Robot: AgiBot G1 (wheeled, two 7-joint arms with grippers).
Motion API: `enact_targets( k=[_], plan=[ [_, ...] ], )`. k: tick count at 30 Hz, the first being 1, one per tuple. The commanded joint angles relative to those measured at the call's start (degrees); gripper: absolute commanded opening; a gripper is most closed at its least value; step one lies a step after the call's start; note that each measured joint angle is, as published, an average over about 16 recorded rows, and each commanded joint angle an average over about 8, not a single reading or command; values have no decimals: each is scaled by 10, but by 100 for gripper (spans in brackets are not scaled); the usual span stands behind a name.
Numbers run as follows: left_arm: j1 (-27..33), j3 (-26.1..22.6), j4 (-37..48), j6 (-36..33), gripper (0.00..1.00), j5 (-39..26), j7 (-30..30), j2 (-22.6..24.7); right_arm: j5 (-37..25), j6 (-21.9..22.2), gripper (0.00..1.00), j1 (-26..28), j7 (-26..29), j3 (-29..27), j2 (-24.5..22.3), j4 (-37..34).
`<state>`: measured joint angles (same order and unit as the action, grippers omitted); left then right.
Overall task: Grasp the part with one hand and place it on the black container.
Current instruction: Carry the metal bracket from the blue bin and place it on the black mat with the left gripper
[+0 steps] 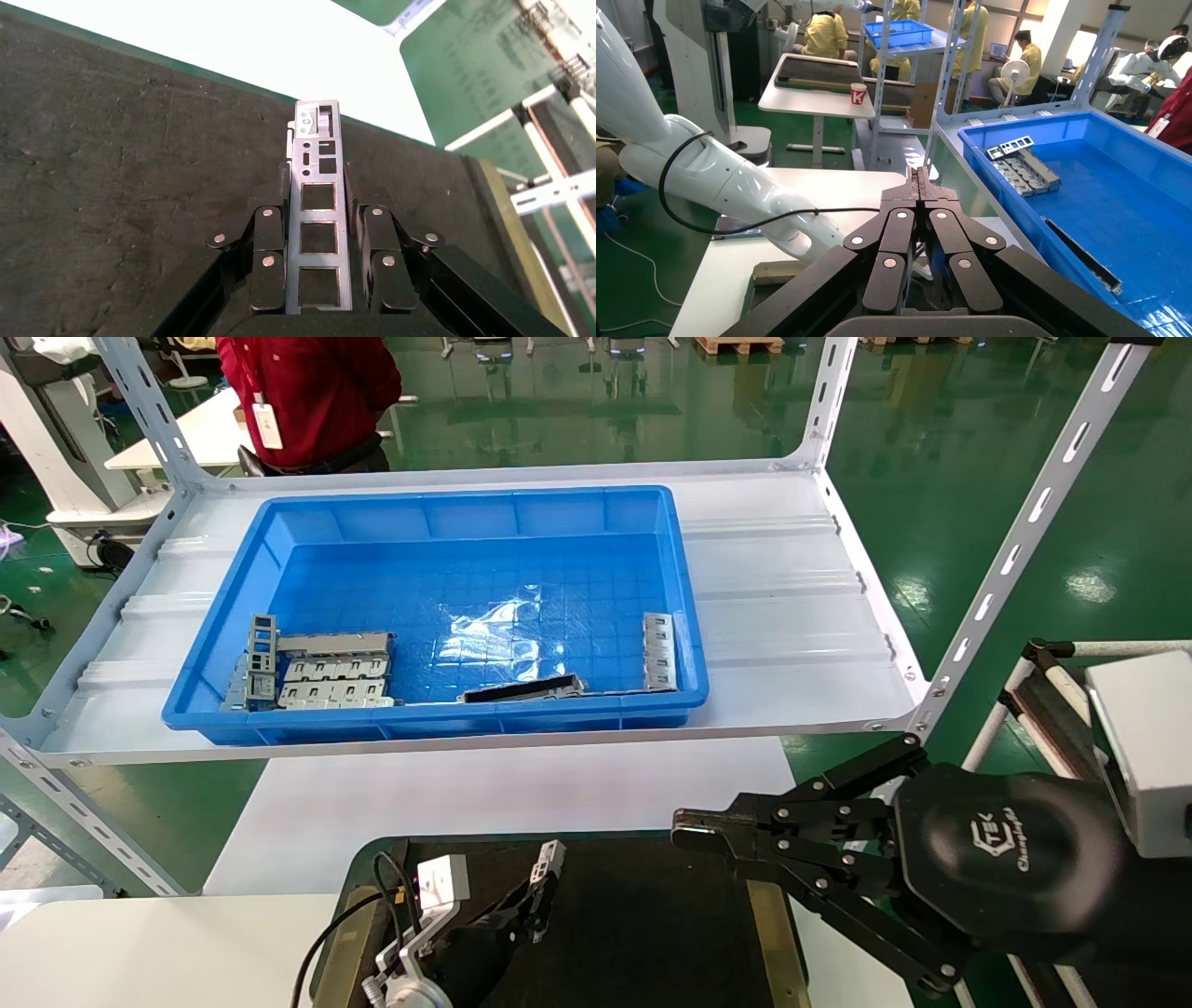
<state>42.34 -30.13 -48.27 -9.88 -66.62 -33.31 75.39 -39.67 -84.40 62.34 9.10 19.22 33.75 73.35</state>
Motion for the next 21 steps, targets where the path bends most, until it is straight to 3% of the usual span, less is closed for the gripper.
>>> enact_targets(
  k=[1, 13, 15, 18, 21],
  plan=[
    [4, 0, 8, 10, 0, 2, -6, 8, 0, 0, 0, 0, 0, 0, 0, 0],
    [15, -27, 27, 29, 0, 19, -29, 14, 0, 0, 2, 0, 0, 0, 0, 0],
    [16, -32, 28, 32, 0, 21, -32, 14, 0, 0, 18, 0, 0, 0, 0, 0],
    [17, -38, 31, 37, 7, 25, -35, 14, 0, 0, 56, 0, 0, 0, 0, 0],
    [18, -45, 34, 41, 42, 28, -38, 15, 0, 0, 91, 0, 0, 0, 0, 0]
  ],
)
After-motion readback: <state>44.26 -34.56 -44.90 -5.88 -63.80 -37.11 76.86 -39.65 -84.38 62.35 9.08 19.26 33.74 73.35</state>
